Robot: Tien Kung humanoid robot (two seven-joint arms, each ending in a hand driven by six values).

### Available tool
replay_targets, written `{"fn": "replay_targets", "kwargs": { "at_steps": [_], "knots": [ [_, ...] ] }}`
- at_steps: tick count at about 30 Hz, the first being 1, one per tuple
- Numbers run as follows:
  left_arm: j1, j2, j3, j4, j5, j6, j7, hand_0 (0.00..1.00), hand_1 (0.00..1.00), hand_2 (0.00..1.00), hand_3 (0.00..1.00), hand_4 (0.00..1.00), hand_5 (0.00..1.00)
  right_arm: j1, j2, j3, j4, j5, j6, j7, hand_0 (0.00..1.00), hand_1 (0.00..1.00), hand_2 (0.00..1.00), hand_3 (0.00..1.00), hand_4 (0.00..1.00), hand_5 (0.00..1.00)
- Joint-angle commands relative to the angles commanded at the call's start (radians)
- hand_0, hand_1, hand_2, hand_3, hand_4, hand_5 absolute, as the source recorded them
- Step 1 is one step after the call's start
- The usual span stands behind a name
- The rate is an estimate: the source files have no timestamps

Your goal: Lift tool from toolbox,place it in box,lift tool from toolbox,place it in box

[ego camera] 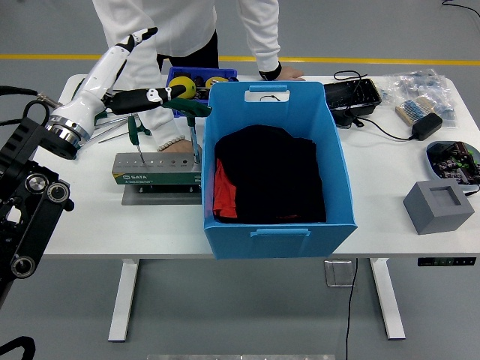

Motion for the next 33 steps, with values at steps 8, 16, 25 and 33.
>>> {"fn": "replay_targets", "kwargs": {
  "at_steps": [8, 16, 25, 33],
  "knots": [
    [-0.121, -0.003, 0.135, 0.099, 0.206, -0.092, 0.053, 0.998, 0.998, 0.998, 0.998, 0.998, 0.406, 0.004, -0.002, -0.006, 0.0, -0.001, 0.0, -0.003, 0.687, 0.669, 0.732, 0.579, 0.775, 0.698],
    [-0.202, -0.018, 0.224, 0.229, 0.216, -0.086, 0.075, 0.995, 0.998, 0.998, 0.998, 0.998, 0.407, 0.003, -0.002, -0.018, 0.0, 0.006, 0.0, -0.004, 0.687, 0.669, 0.732, 0.579, 0.776, 0.698],
    [-0.244, -0.038, 0.279, 0.334, 0.239, -0.066, 0.127, 0.876, 0.892, 0.929, 0.872, 0.998, 0.425, -0.001, -0.002, -0.023, 0.0, 0.008, 0.0, -0.005, 0.687, 0.669, 0.733, 0.579, 0.778, 0.699],
    [-0.28, -0.037, 0.317, 0.382, 0.284, -0.007, 0.14, 0.758, 0.756, 0.795, 0.765, 0.998, 0.438, -0.003, -0.002, -0.026, 0.0, 0.01, -0.001, -0.005, 0.684, 0.67, 0.732, 0.579, 0.779, 0.699]
  ]
}}
